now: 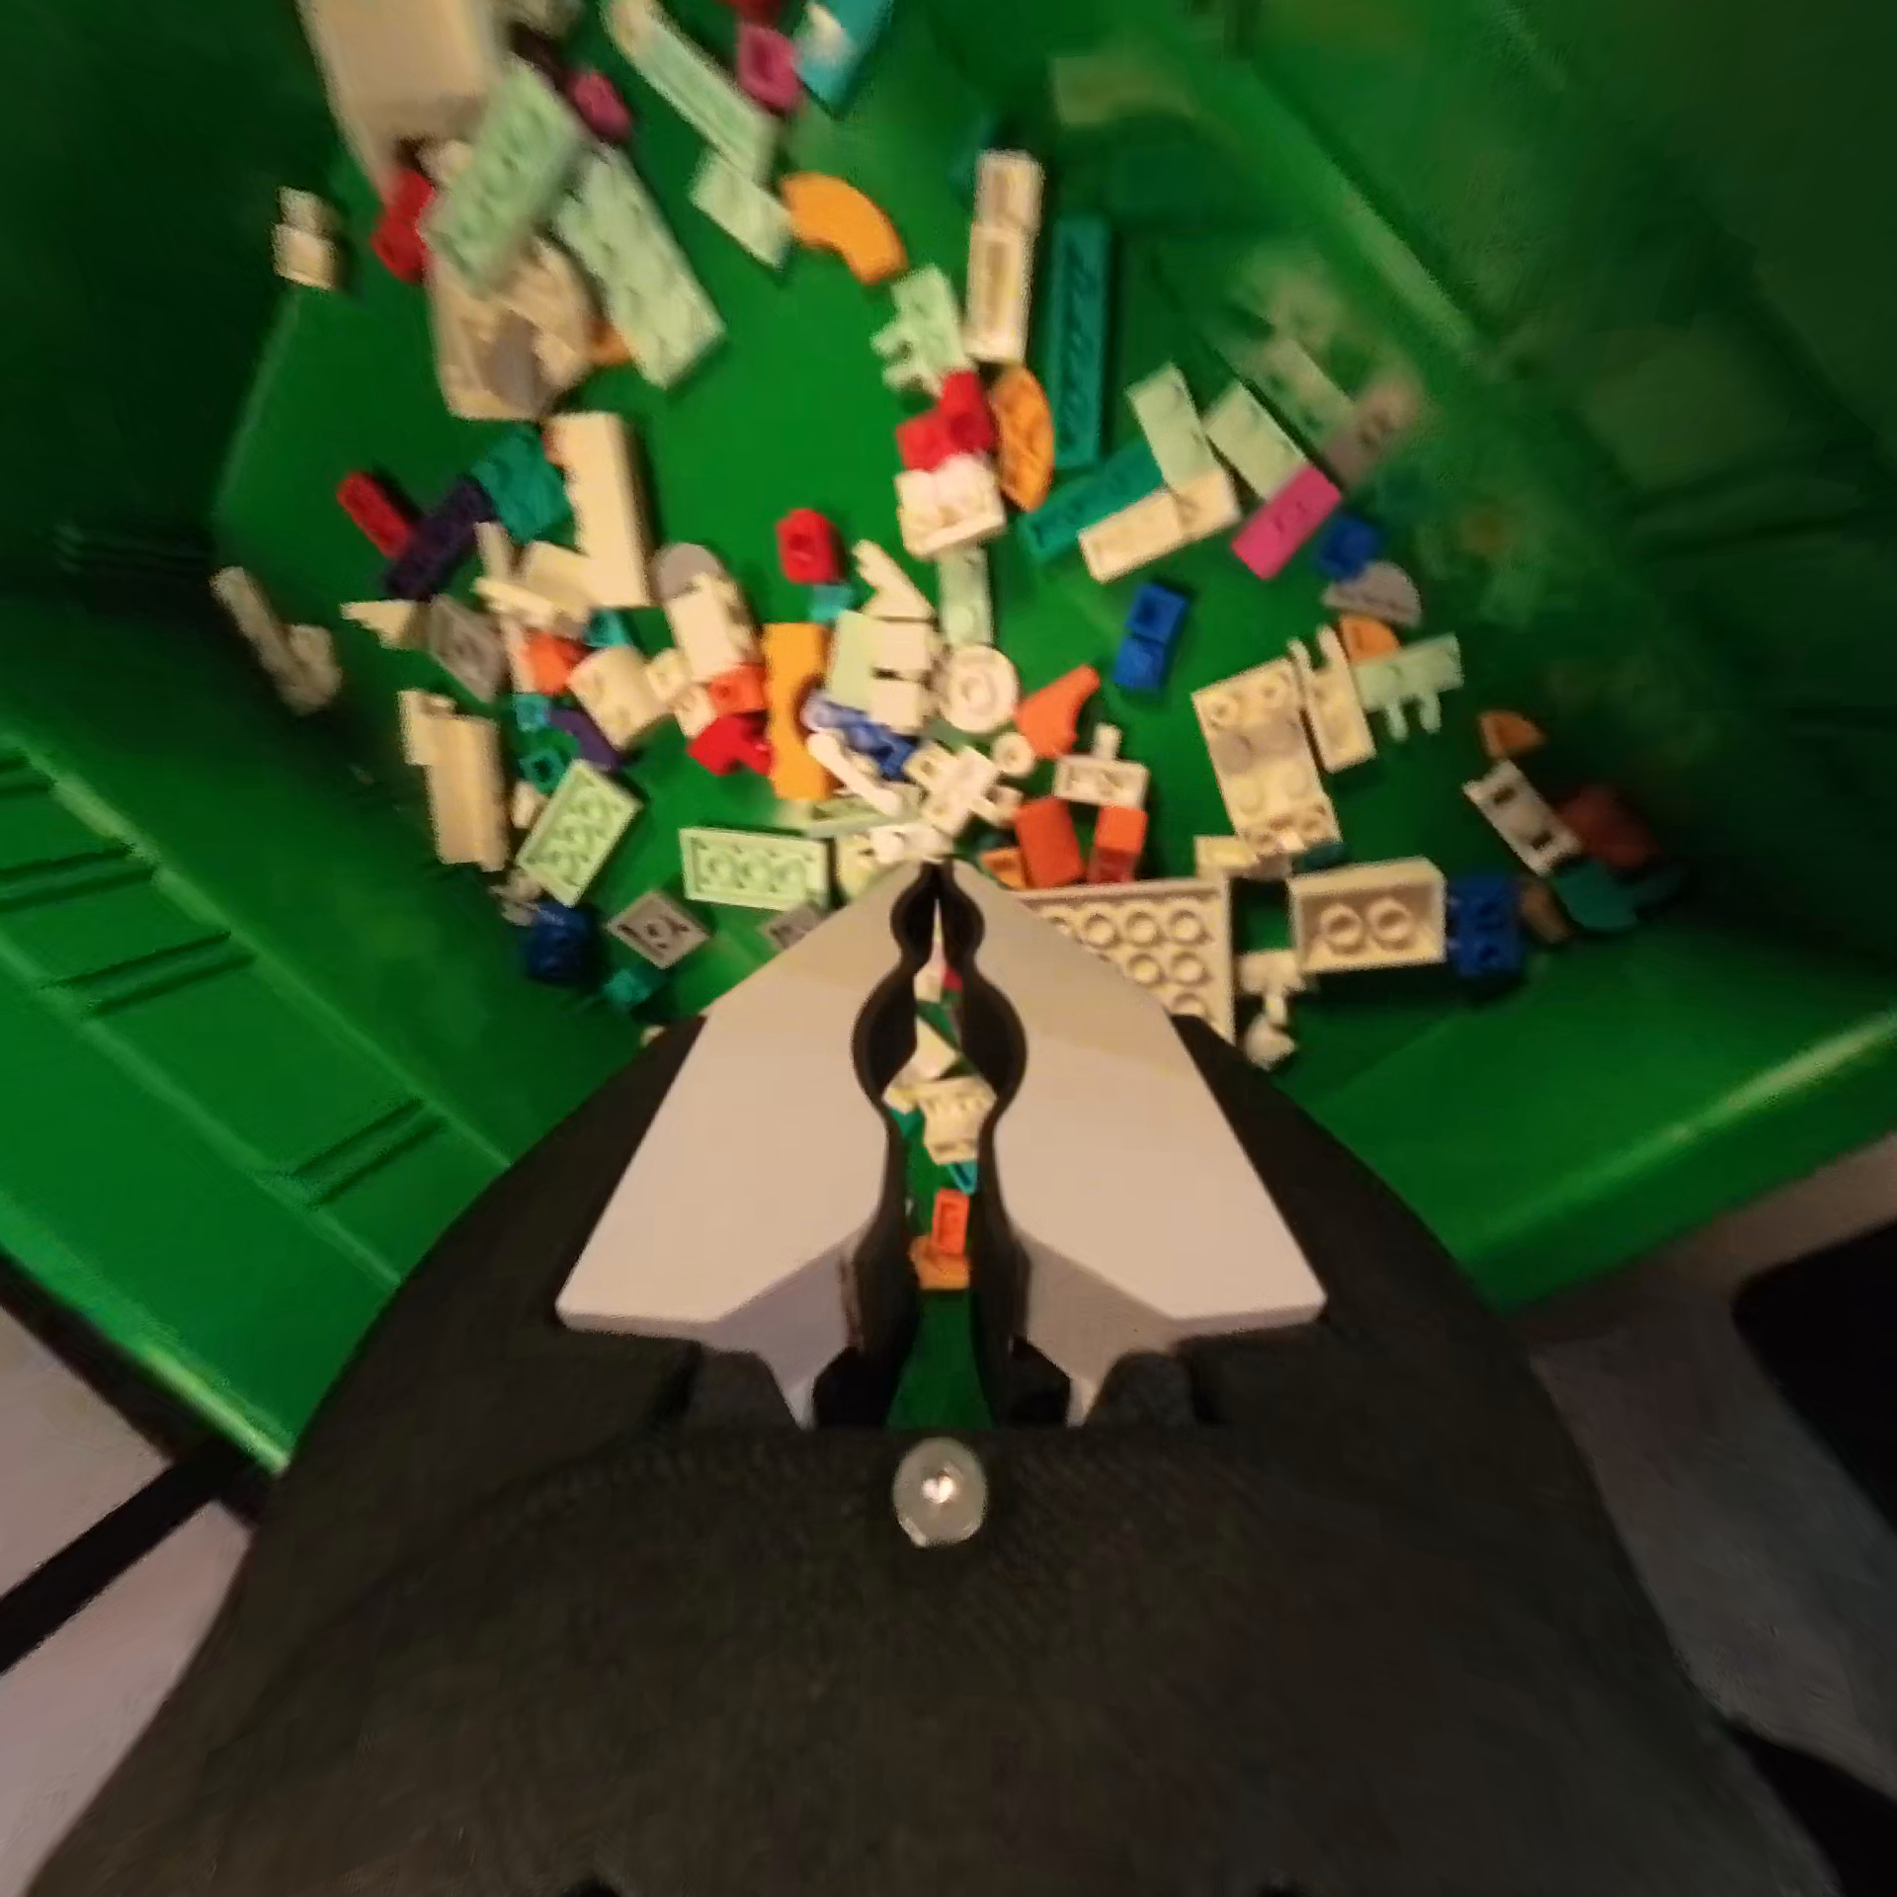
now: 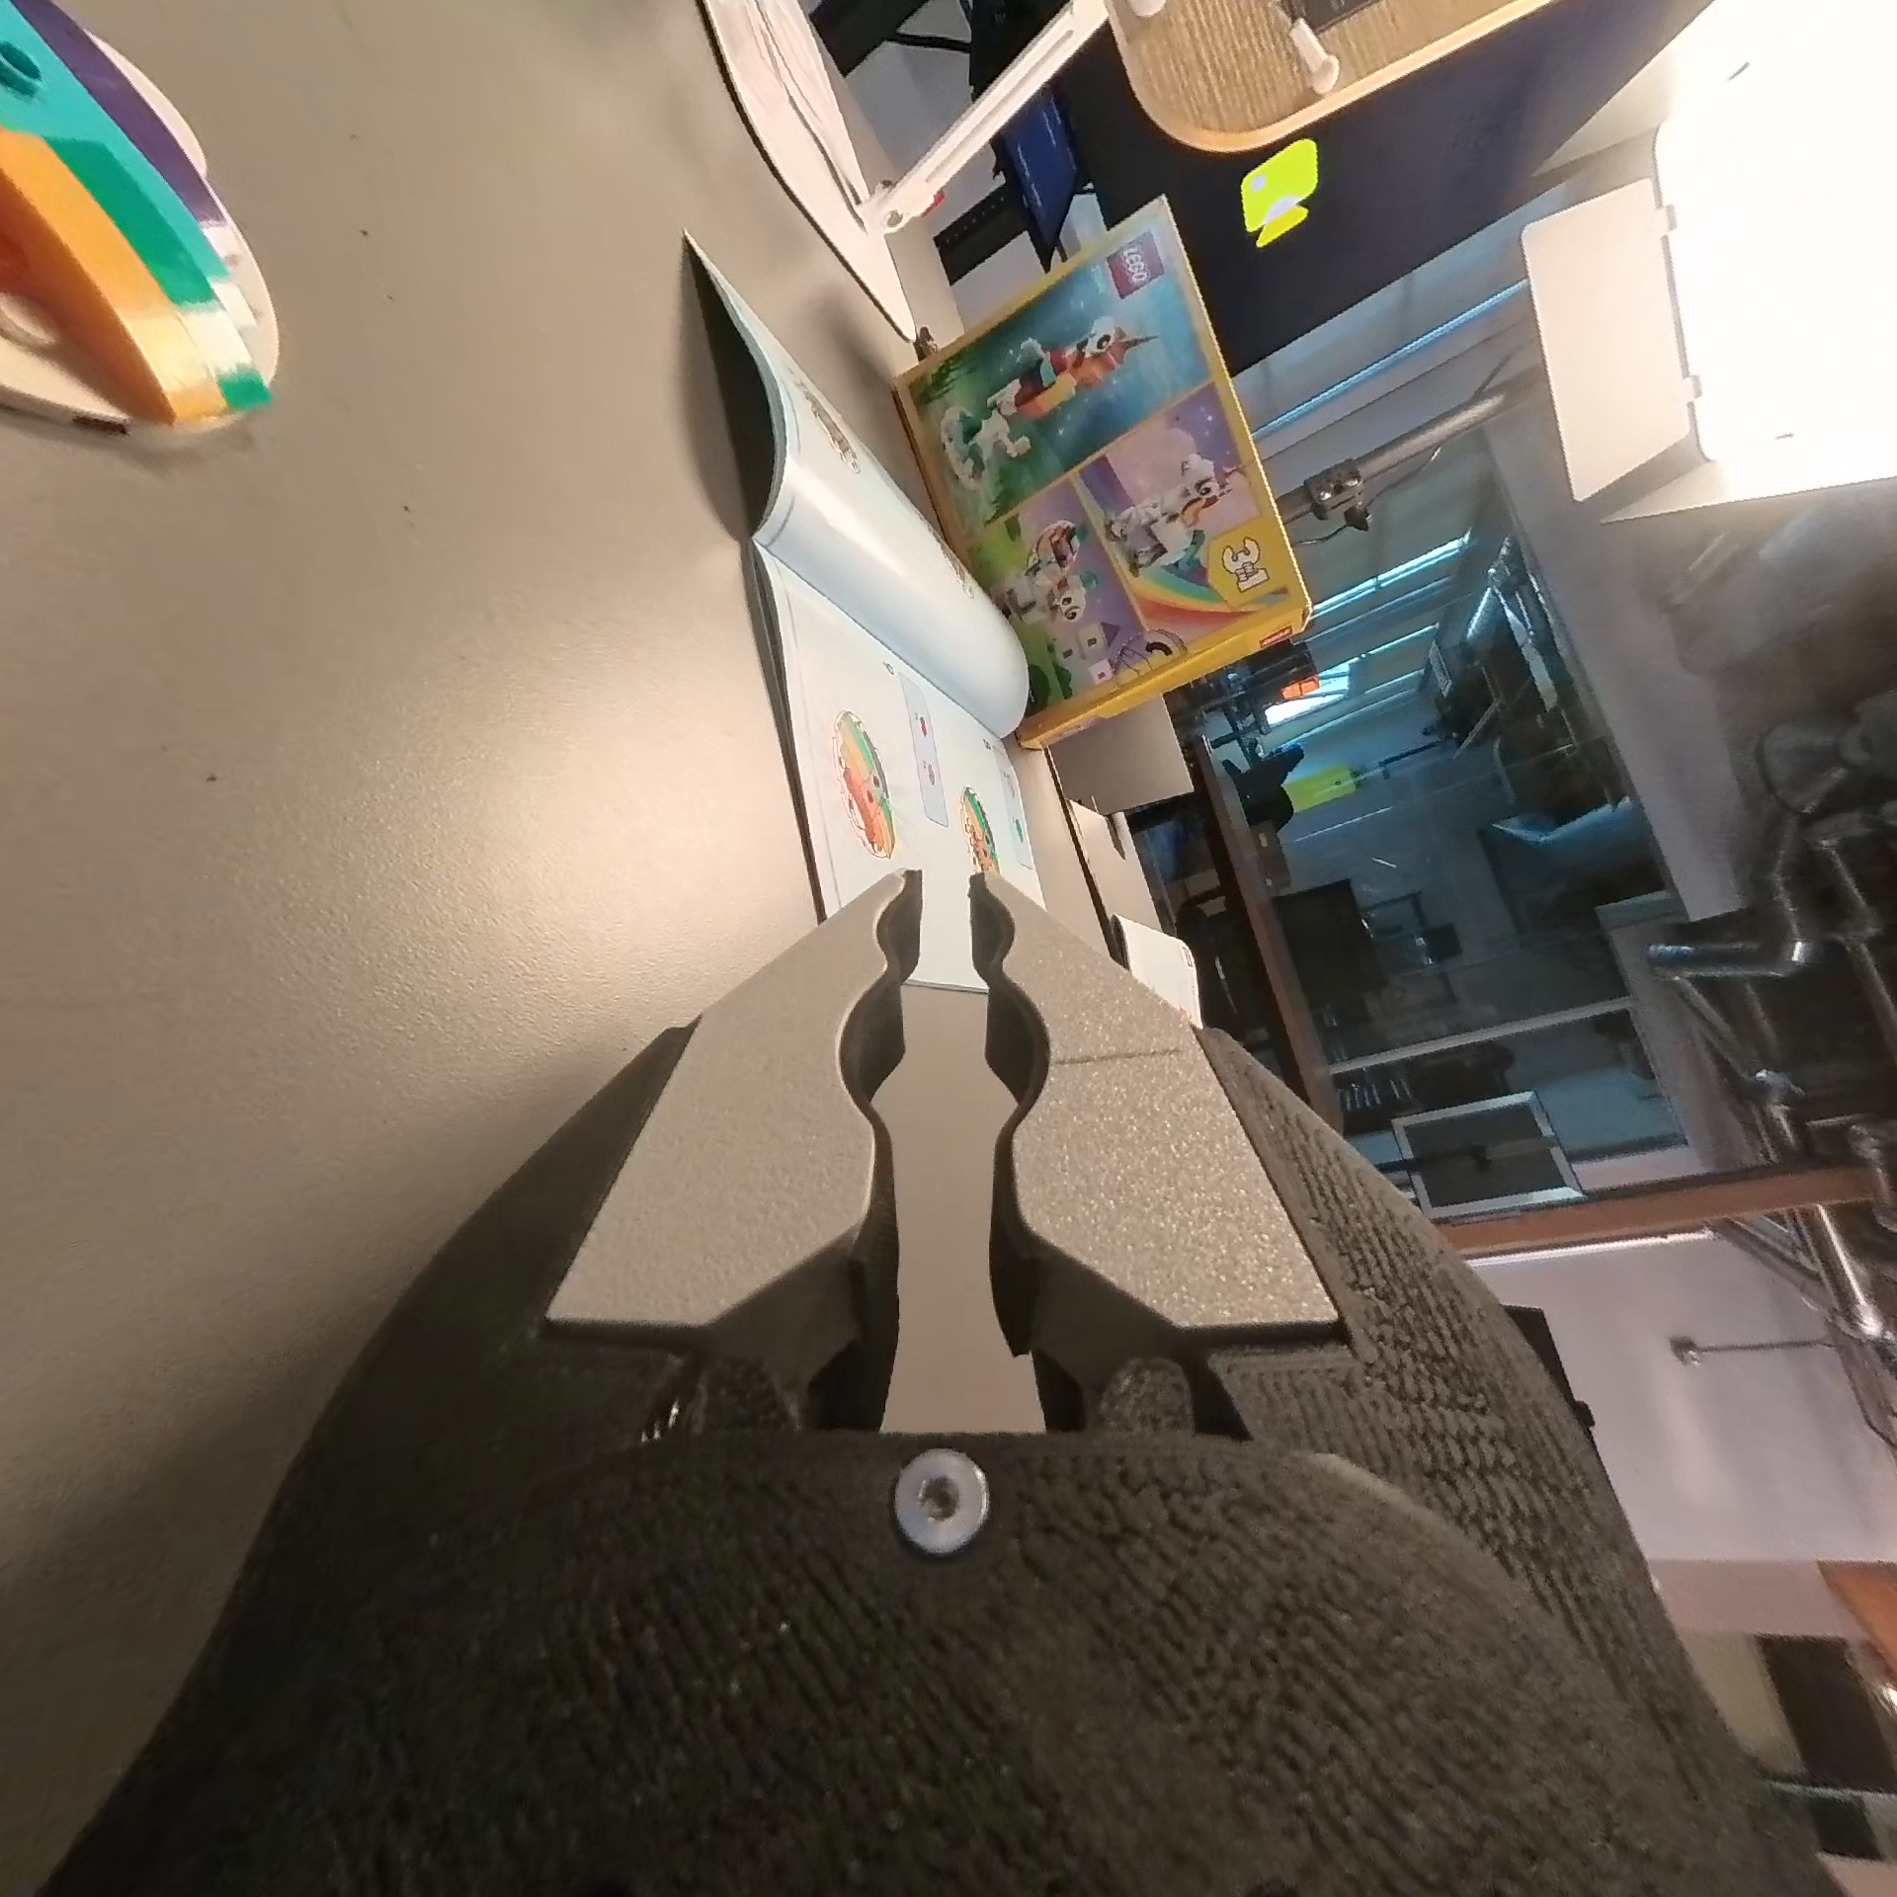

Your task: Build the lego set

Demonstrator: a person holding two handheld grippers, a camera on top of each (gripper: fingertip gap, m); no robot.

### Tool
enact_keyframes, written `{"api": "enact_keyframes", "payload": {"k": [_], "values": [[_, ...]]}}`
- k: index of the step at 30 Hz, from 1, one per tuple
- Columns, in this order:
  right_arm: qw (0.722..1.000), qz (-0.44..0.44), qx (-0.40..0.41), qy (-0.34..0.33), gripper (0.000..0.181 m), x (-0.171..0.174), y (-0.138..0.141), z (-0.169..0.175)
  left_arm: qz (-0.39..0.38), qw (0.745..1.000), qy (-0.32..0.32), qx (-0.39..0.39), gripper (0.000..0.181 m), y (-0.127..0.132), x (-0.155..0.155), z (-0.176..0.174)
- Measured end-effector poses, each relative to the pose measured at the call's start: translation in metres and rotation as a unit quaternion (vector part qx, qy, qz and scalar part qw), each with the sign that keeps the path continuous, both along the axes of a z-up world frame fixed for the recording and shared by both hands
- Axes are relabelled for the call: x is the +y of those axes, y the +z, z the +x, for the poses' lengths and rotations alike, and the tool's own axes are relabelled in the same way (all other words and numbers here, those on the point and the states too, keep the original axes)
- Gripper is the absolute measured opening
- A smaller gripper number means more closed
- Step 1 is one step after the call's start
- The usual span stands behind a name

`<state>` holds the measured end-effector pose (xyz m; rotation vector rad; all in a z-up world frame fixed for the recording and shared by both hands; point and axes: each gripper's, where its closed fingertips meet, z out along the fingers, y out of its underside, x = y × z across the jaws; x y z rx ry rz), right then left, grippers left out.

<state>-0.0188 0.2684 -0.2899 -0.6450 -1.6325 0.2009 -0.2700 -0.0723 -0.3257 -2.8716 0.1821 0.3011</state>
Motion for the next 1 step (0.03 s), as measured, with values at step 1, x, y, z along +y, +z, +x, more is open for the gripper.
{"api": "enact_keyframes", "payload": {"k": [1], "values": [[1.000,0.001,0.000,0.000,0.008,0.0000,-0.0001,0.0000,0.023,0.999,0.022,0.004,0.000,0.0050,0.0028,-0.0061]]}}
